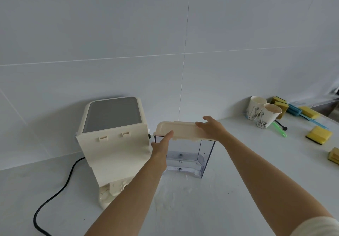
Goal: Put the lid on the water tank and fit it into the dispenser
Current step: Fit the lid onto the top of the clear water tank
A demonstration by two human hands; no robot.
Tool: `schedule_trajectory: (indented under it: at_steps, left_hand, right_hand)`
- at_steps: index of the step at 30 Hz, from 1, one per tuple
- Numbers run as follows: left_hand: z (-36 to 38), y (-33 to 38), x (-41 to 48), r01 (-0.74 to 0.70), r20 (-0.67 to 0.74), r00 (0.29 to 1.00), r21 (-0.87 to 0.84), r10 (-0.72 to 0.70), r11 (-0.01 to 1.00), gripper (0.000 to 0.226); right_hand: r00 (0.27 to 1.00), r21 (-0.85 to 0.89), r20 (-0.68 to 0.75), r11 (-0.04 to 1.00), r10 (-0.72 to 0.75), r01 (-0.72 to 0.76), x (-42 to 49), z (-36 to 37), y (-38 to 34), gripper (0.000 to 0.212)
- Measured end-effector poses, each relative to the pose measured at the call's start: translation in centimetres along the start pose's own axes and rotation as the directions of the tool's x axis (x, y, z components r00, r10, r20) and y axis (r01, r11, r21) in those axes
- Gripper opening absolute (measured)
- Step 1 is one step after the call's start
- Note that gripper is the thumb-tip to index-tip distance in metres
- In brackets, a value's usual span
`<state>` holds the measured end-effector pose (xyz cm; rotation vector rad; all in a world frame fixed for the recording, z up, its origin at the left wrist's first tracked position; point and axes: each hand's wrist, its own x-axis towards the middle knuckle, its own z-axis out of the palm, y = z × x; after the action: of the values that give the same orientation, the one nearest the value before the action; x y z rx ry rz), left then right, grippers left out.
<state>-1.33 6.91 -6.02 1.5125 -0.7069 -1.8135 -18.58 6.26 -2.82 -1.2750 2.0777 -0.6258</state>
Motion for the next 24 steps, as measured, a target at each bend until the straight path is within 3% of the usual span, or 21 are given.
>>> schedule_trajectory:
  at_steps: [5,12,16,20,24]
  left_hand:
    - [1.5,-0.2,0.5,-0.057,-0.085,0.995,-0.058,0.052,0.997,0.099]
    - [0.9,-0.3,2.1,-0.044,0.009,0.999,-0.072,0.045,0.996,0.102]
    - [0.6,0.1,2.6,-0.049,0.119,0.992,-0.026,0.051,0.998,0.102]
    - [0.9,1.0,3.0,-0.069,0.136,0.989,0.057,0.061,0.996,0.091]
    - [1.6,2.0,3.2,-0.137,0.154,0.982,0.156,0.113,0.978,0.067]
  right_hand:
    - [0.999,-0.06,-0.031,0.998,-0.036,0.034,-0.3,0.6,0.0,0.033]
    - [1.0,0.01,0.002,1.0,-0.008,0.008,-0.5,0.0,1.1,0.031]
    - [0.995,0.112,0.059,0.99,0.08,-0.087,-0.8,-0.6,1.4,0.036]
    - [0.979,0.106,0.133,0.98,0.154,-0.169,-1.4,-1.2,1.6,0.046]
    - [0.954,0.11,0.253,0.974,0.163,-0.196,-2.3,-1.4,1.6,0.04]
